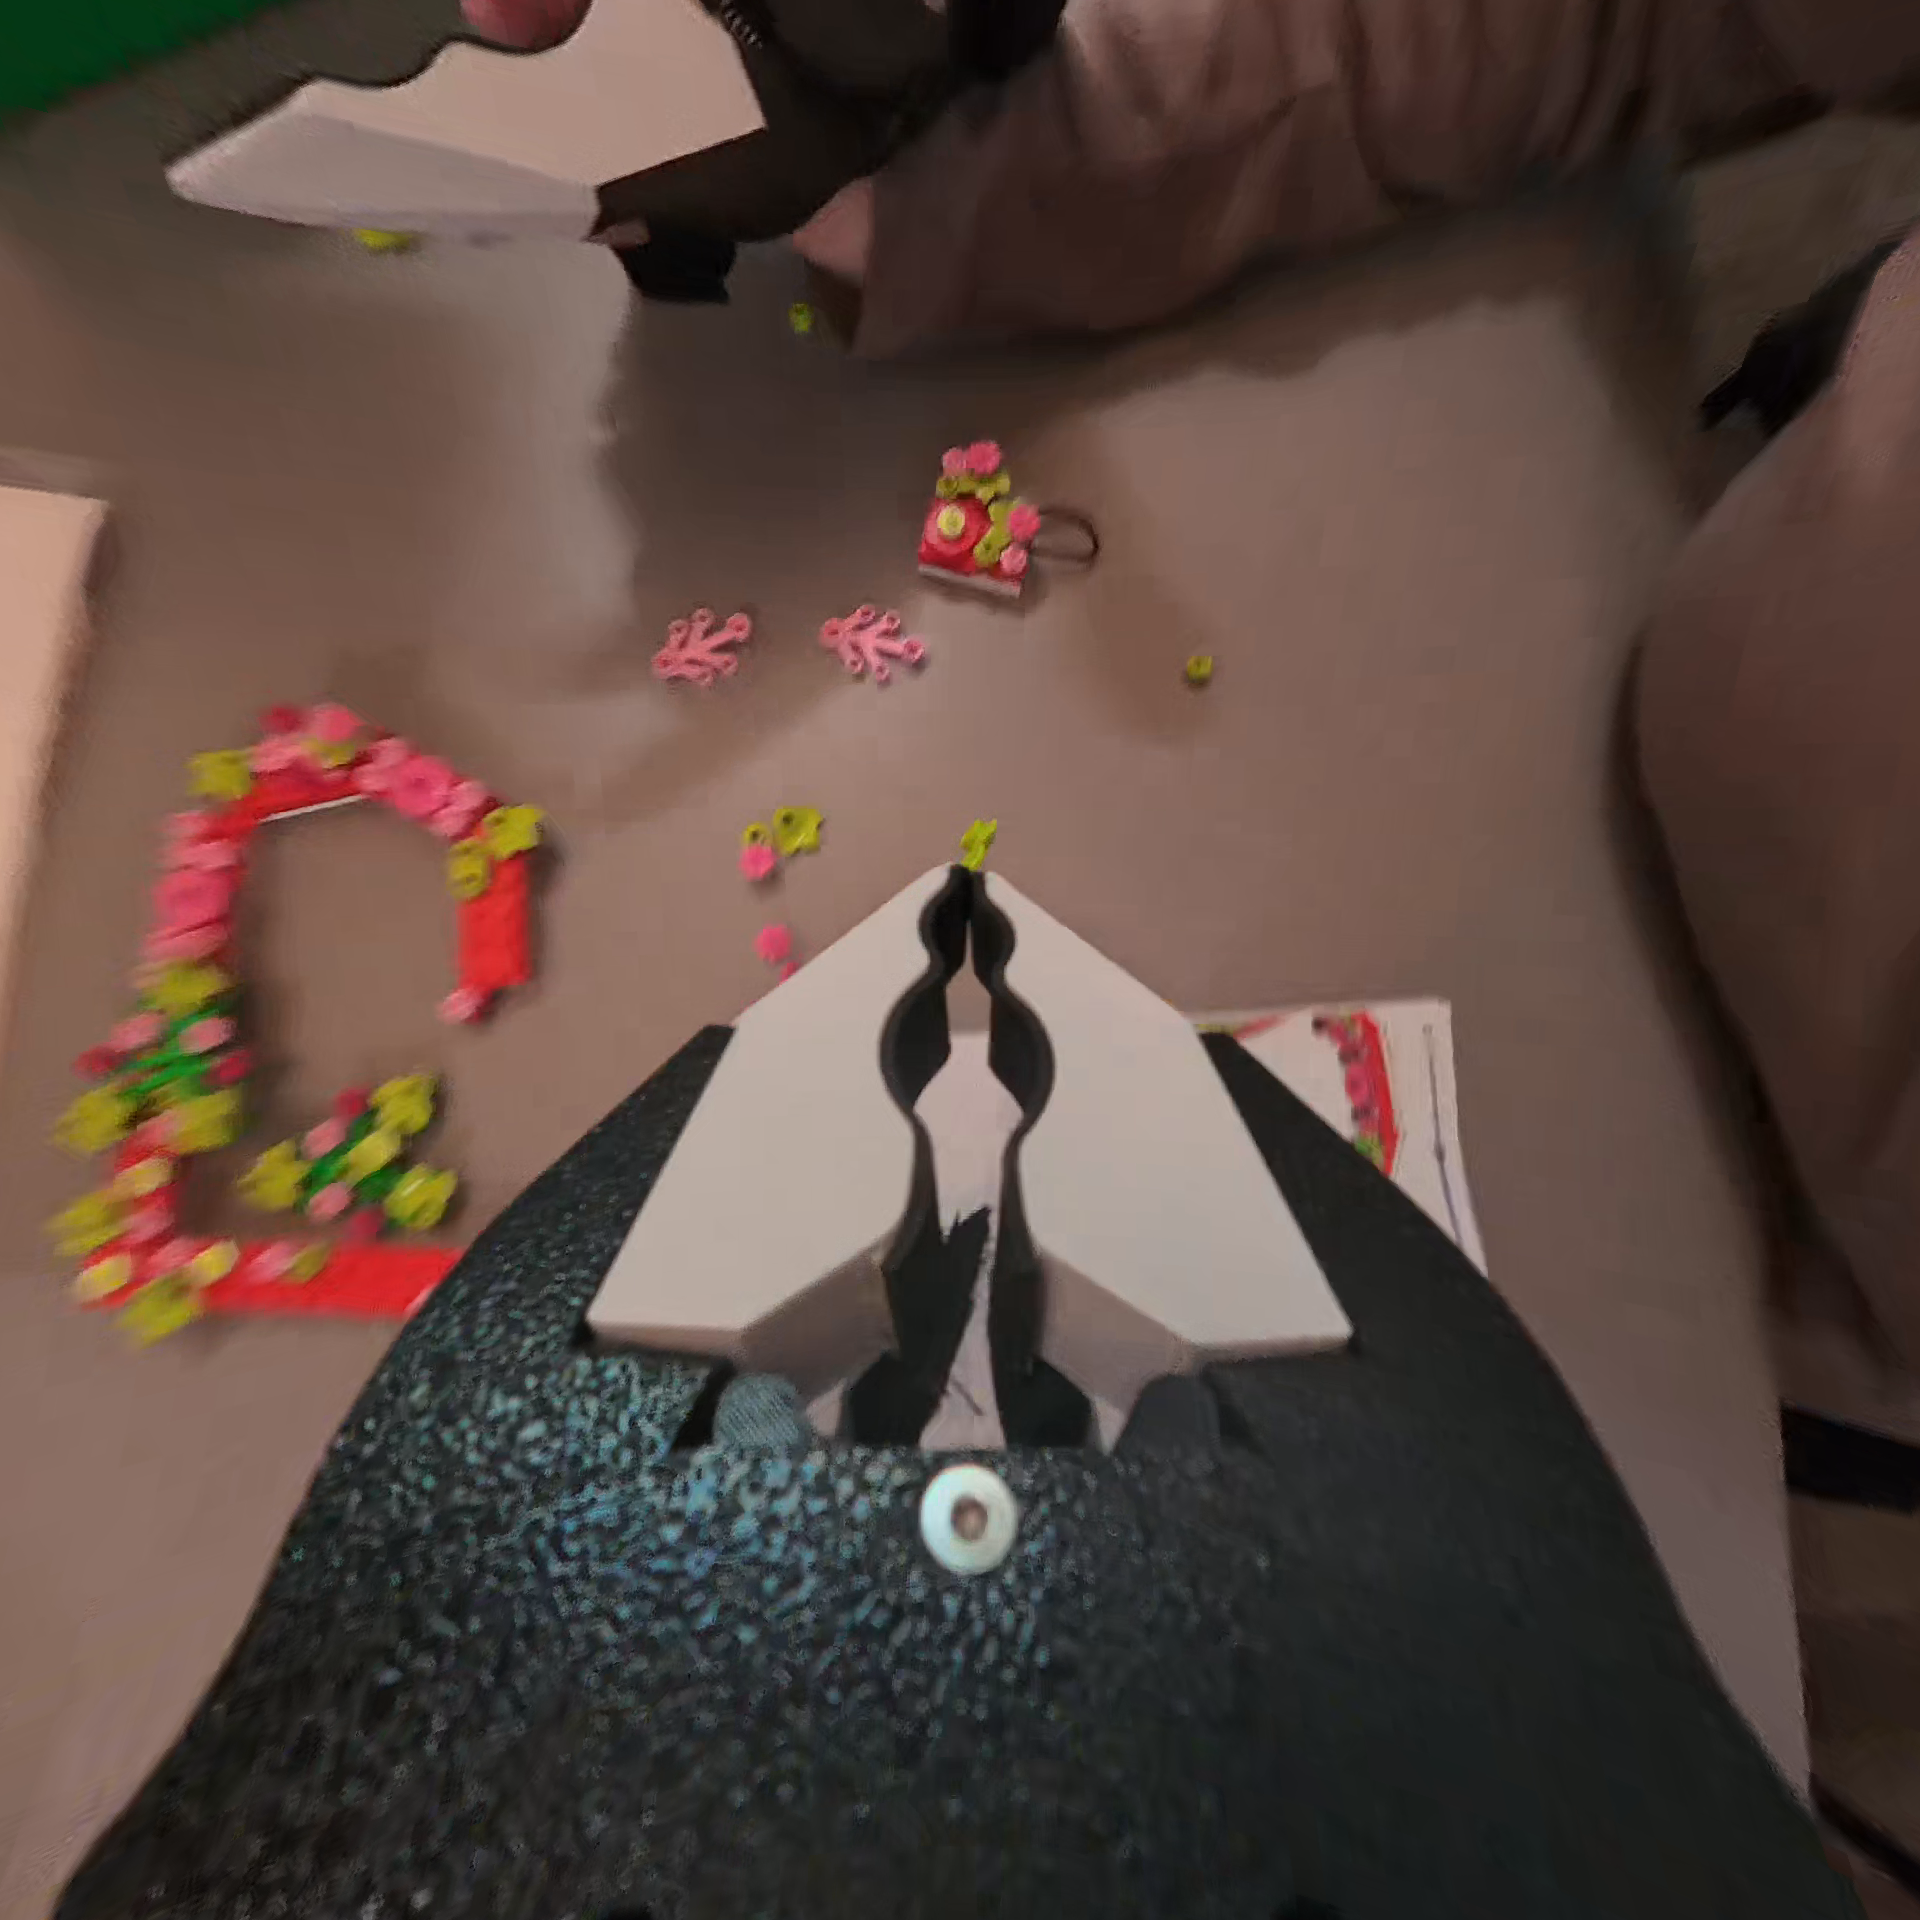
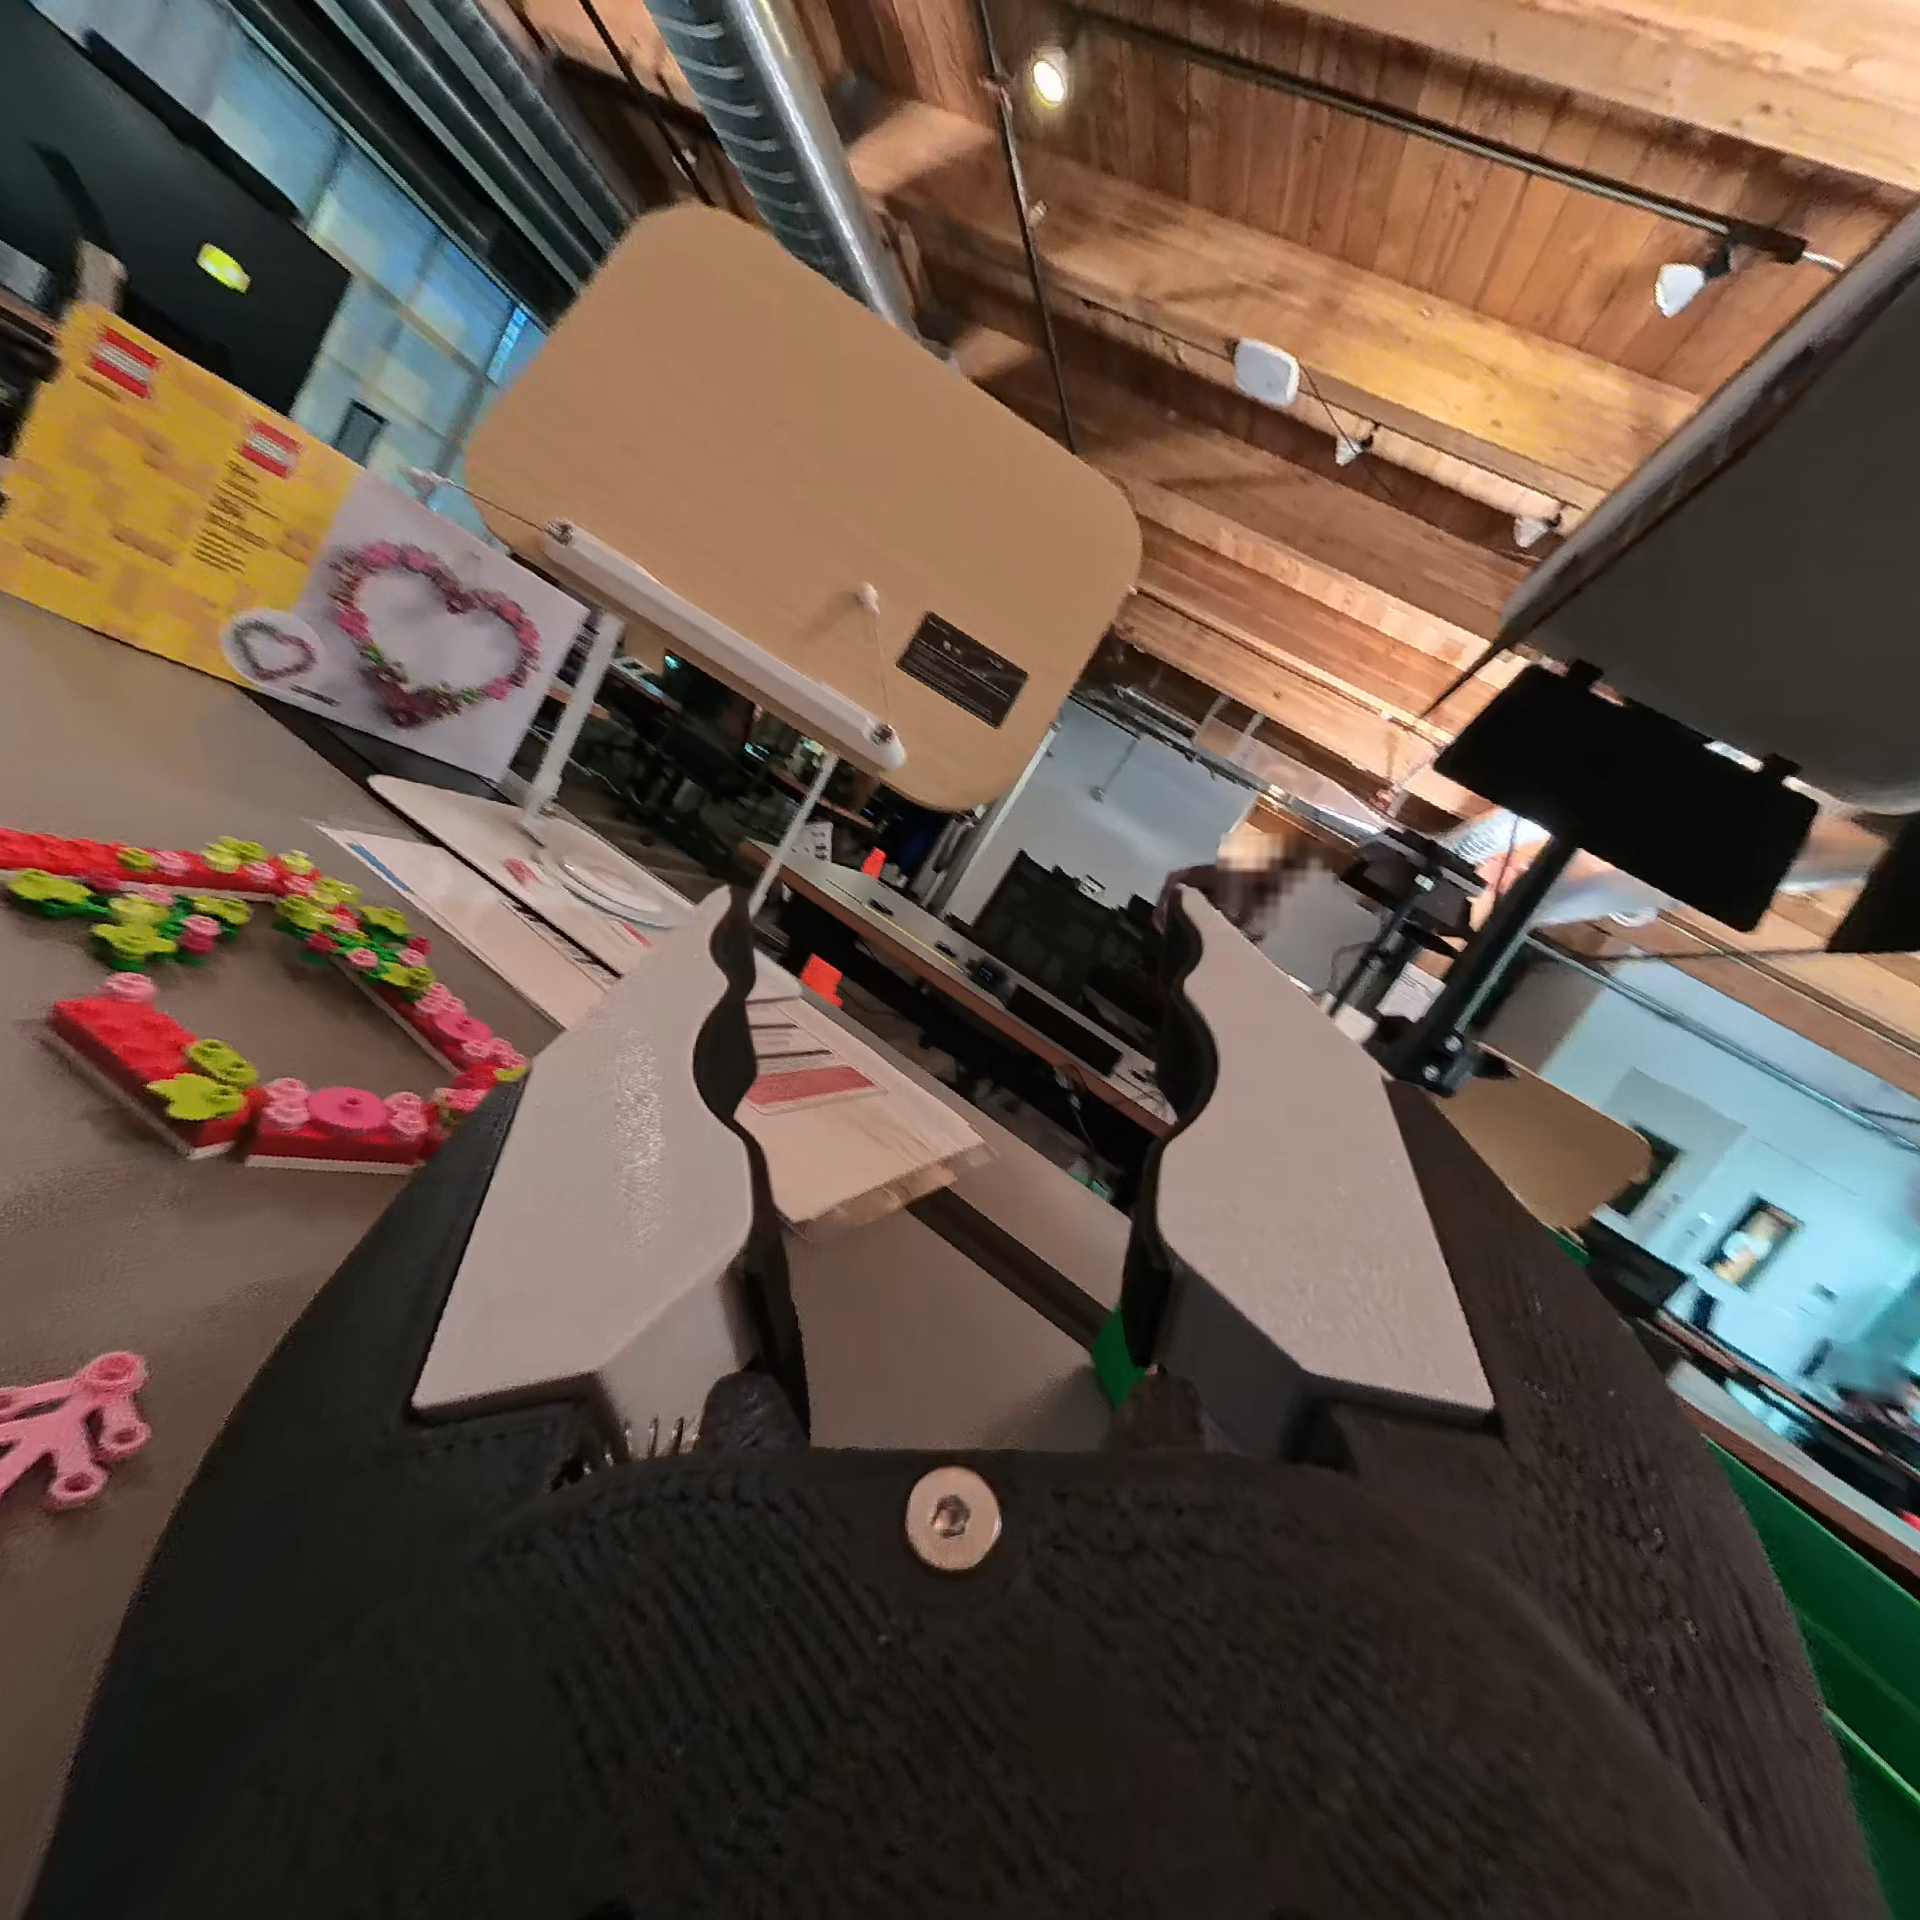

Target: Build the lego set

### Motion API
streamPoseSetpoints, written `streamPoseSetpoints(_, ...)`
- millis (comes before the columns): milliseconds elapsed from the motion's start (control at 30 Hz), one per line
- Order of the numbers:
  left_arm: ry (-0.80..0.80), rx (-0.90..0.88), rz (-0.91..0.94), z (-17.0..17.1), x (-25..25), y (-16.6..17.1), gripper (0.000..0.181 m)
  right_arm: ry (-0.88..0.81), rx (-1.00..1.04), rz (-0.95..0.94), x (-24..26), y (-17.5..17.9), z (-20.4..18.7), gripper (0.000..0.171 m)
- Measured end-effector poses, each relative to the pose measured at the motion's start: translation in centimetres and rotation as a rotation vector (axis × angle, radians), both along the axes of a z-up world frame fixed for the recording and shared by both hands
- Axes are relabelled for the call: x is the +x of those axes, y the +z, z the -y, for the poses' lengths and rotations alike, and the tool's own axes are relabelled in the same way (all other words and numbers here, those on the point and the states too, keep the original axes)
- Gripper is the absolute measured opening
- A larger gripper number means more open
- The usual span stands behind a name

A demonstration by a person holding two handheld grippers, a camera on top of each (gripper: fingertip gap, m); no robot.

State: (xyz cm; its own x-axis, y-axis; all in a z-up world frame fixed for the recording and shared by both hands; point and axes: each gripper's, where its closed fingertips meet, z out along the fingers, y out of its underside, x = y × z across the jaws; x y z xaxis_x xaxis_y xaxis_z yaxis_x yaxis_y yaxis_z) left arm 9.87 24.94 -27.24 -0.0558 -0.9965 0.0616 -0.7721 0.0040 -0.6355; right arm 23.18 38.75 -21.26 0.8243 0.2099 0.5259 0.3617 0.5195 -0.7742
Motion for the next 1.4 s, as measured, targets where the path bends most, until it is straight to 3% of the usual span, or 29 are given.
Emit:
streamPoseSetpoints(200, 0.119, -0.244, -0.089, 0.3, 1.8, -6.3, 0.000, 0.144, 0.017, 0.060, -2.7, -0.2, 1.3, 0.074)
streamPoseSetpoints(367, 0.214, -0.346, -0.112, -0.1, 2.6, -7.6, 0.000, 0.183, 0.042, 0.108, -4.1, -0.4, 1.9, 0.072)
streamPoseSetpoints(500, 0.293, -0.281, -0.139, -0.8, 2.7, -8.1, 0.001, 0.189, 0.047, 0.118, -4.4, -0.4, 2.1, 0.067)
streamPoseSetpoints(633, 0.354, -0.177, -0.022, -1.3, 2.6, -6.4, 0.015, 0.178, 0.054, 0.128, -4.4, -0.4, 2.0, 0.063)
streamPoseSetpoints(700, 0.467, -0.075, 0.108, -2.7, 1.7, -4.4, 0.016, 0.179, 0.052, 0.127, -4.3, -0.4, 1.9, 0.063)
streamPoseSetpoints(800, 0.688, 0.153, 0.336, -5.6, -1.4, -0.5, 0.015, 0.169, 0.054, 0.131, -4.0, -0.4, 1.8, 0.062)
streamPoseSetpoints(967, 0.874, 0.404, 0.569, -7.1, -7.3, 3.3, 0.016, 0.152, 0.047, 0.126, -3.4, -0.4, 1.4, 0.061)
streamPoseSetpoints(1200, 0.875, 0.308, 0.716, -6.8, -8.5, 3.8, 0.020, 0.117, 0.046, 0.133, -2.5, -0.4, 1.3, 0.058)
streamPoseSetpoints(1400, 0.839, 0.510, 0.662, -6.4, -8.4, 4.2, 0.019, 0.068, 0.030, 0.158, -1.9, -0.7, 1.4, 0.054)
